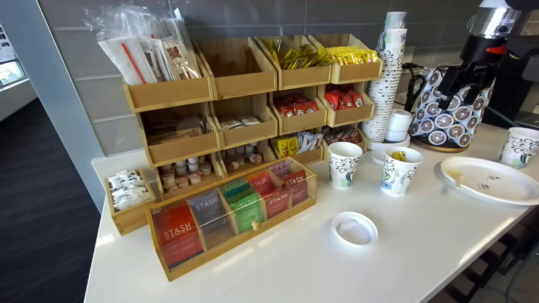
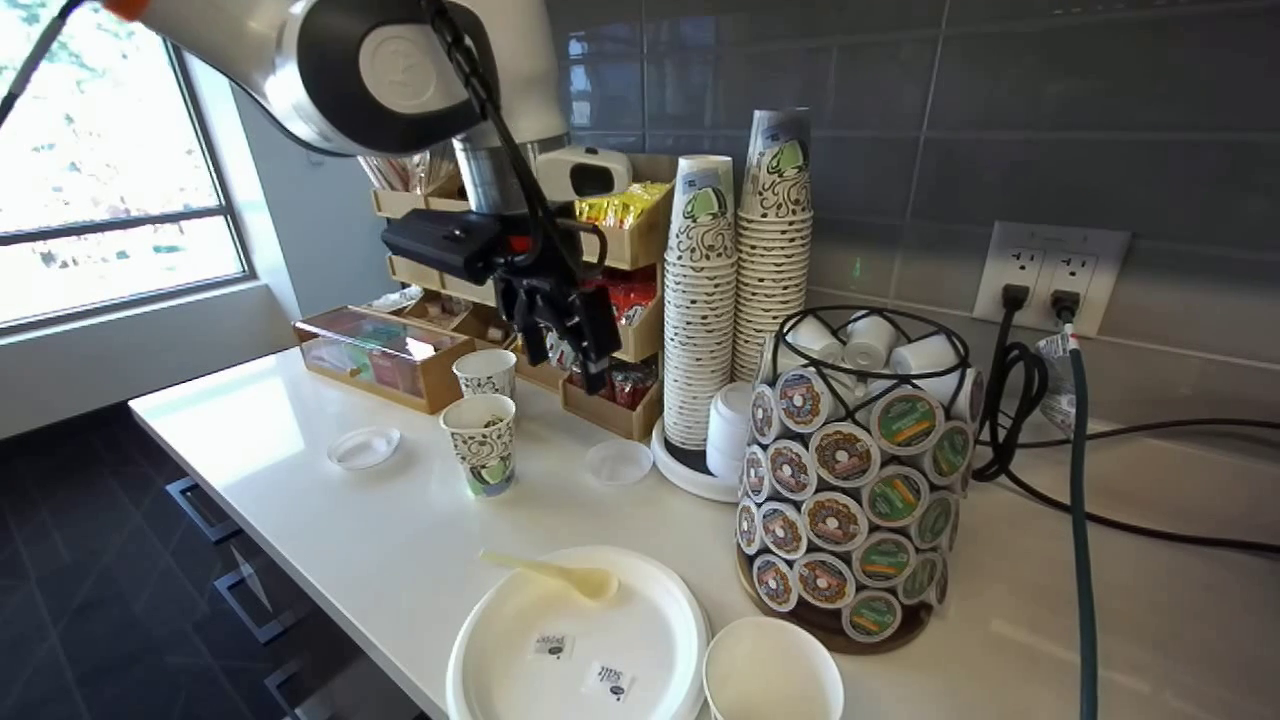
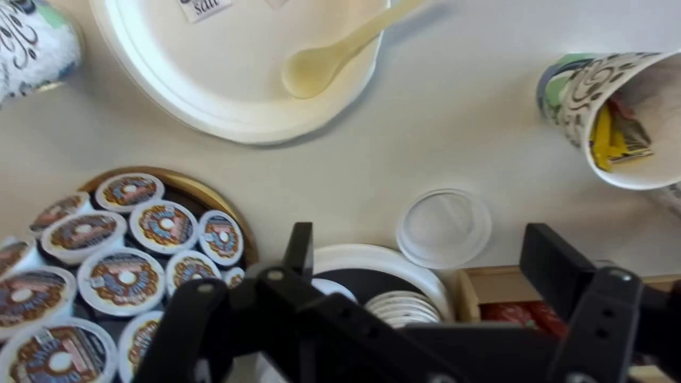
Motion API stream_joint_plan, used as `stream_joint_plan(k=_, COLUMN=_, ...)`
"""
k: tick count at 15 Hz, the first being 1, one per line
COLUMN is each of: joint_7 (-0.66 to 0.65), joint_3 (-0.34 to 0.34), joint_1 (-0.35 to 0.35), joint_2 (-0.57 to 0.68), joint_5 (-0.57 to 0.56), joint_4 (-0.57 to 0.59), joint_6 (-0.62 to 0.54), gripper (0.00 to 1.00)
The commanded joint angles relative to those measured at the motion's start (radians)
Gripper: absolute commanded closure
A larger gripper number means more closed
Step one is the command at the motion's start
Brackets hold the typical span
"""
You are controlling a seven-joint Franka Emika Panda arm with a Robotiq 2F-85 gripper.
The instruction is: Put the spoon in the left cup
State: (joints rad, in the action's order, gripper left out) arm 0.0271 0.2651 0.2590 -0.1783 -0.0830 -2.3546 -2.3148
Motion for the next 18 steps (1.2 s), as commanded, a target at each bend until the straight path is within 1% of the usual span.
stream_joint_plan(k=1, joint_7=-0.21, joint_3=-0.011, joint_1=0.053, joint_2=0.011, joint_5=-0.098, joint_4=-0.059, joint_6=-0.032, gripper=0.0)
stream_joint_plan(k=4, joint_7=-0.351, joint_3=-0.005, joint_1=0.081, joint_2=0.031, joint_5=-0.13, joint_4=-0.076, joint_6=0.016, gripper=0.0)
stream_joint_plan(k=5, joint_7=-0.366, joint_3=0.0, joint_1=0.082, joint_2=0.037, joint_5=-0.11, joint_4=-0.071, joint_6=0.066, gripper=0.0)
stream_joint_plan(k=6, joint_7=-0.338, joint_3=0.012, joint_1=0.076, joint_2=0.041, joint_5=-0.046, joint_4=-0.067, joint_6=0.114, gripper=0.0)
stream_joint_plan(k=7, joint_7=-0.319, joint_3=0.003, joint_1=0.072, joint_2=0.031, joint_5=-0.086, joint_4=-0.068, joint_6=0.059, gripper=0.0)
stream_joint_plan(k=9, joint_7=-0.322, joint_3=0.009, joint_1=0.074, joint_2=0.036, joint_5=-0.068, joint_4=-0.068, joint_6=0.093, gripper=0.0)
stream_joint_plan(k=13, joint_7=-0.326, joint_3=0.009, joint_1=0.075, joint_2=0.038, joint_5=-0.061, joint_4=-0.068, joint_6=0.096, gripper=0.0)
stream_joint_plan(k=15, joint_7=-0.365, joint_3=0.011, joint_1=0.071, joint_2=0.083, joint_5=-0.002, joint_4=-0.048, joint_6=0.116, gripper=0.0)
stream_joint_plan(k=16, joint_7=-0.411, joint_3=0.009, joint_1=0.076, joint_2=0.103, joint_5=-0.008, joint_4=-0.048, joint_6=0.118, gripper=0.0)
stream_joint_plan(k=18, joint_7=-0.452, joint_3=0.018, joint_1=0.081, joint_2=0.137, joint_5=0.007, joint_4=-0.047, joint_6=0.121, gripper=0.0)
